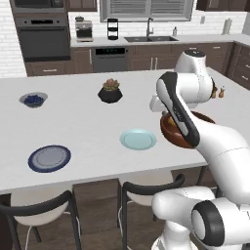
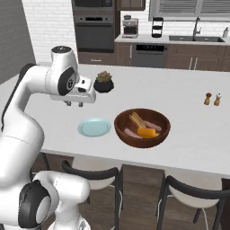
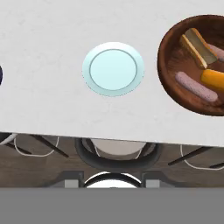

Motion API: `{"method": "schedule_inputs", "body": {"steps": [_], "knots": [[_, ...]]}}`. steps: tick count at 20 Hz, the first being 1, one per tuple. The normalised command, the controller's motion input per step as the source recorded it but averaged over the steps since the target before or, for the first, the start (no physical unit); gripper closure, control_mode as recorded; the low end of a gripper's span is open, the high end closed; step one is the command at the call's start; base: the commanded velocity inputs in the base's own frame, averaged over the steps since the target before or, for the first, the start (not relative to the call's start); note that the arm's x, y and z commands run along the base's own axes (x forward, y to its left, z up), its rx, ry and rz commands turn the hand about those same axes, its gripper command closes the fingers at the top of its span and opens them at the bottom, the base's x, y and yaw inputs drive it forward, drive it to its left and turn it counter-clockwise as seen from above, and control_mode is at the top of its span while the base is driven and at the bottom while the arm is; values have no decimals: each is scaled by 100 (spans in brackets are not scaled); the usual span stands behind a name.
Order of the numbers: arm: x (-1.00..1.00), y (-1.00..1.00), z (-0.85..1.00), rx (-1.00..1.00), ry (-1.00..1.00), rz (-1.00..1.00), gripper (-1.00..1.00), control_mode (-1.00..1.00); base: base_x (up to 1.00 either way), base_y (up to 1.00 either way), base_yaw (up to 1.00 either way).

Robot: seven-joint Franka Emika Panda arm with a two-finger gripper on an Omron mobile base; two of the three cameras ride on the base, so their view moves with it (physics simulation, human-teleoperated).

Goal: Place one bun and one sausage from the bowl on each plate.

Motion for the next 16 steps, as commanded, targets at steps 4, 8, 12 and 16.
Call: {"method": "schedule_inputs", "body": {"steps": [4,8,12,16], "knots": [[-1,0,0,0,1,-2,-100,-100,0,0,0],[-21,-60,-2,0,0,-35,-100,-100,0,0,0],[-34,-76,-3,0,0,-30,-100,-100,0,0,0],[-21,-99,-2,0,1,-27,-100,-100,0,0,0]]}}
